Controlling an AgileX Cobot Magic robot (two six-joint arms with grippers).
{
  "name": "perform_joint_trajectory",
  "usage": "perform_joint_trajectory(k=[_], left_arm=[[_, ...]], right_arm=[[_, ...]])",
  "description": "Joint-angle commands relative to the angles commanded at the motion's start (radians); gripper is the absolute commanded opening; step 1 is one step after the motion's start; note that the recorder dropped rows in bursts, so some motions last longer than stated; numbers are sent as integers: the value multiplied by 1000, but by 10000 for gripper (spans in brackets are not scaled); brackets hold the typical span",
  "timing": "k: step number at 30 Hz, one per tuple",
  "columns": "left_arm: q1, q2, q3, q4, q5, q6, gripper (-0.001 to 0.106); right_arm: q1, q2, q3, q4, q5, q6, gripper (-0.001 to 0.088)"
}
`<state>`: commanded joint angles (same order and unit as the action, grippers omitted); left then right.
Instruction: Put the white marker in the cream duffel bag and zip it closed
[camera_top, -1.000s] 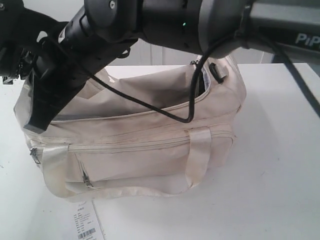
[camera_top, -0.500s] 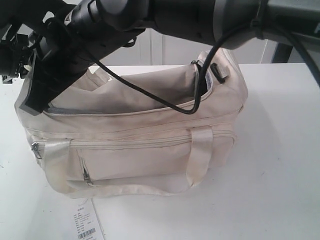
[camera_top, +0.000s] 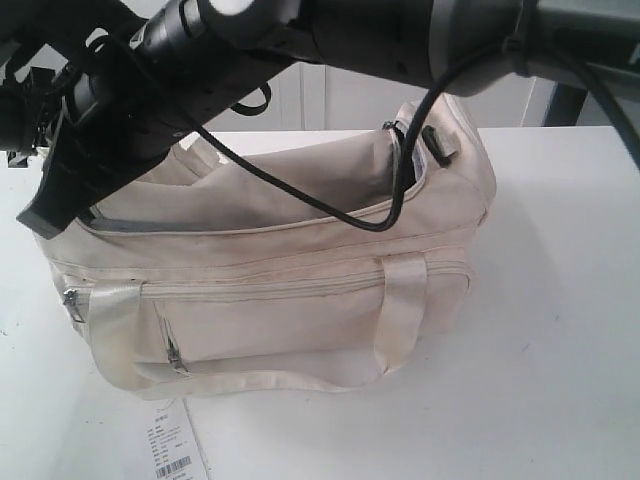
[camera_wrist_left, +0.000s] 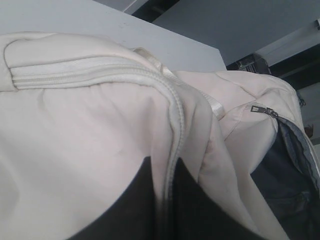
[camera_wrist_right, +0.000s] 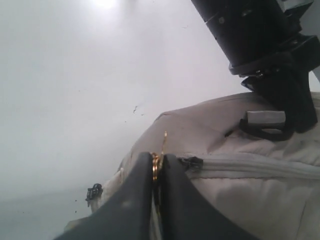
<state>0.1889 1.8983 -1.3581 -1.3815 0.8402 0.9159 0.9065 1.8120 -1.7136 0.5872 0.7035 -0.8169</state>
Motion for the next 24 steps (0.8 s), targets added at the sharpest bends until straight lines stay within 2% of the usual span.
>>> perform_joint_trajectory(k=[24], left_arm=[[0, 0, 0, 0, 0, 0, 6]], right_arm=[[0, 0, 0, -50, 176, 2, 0]])
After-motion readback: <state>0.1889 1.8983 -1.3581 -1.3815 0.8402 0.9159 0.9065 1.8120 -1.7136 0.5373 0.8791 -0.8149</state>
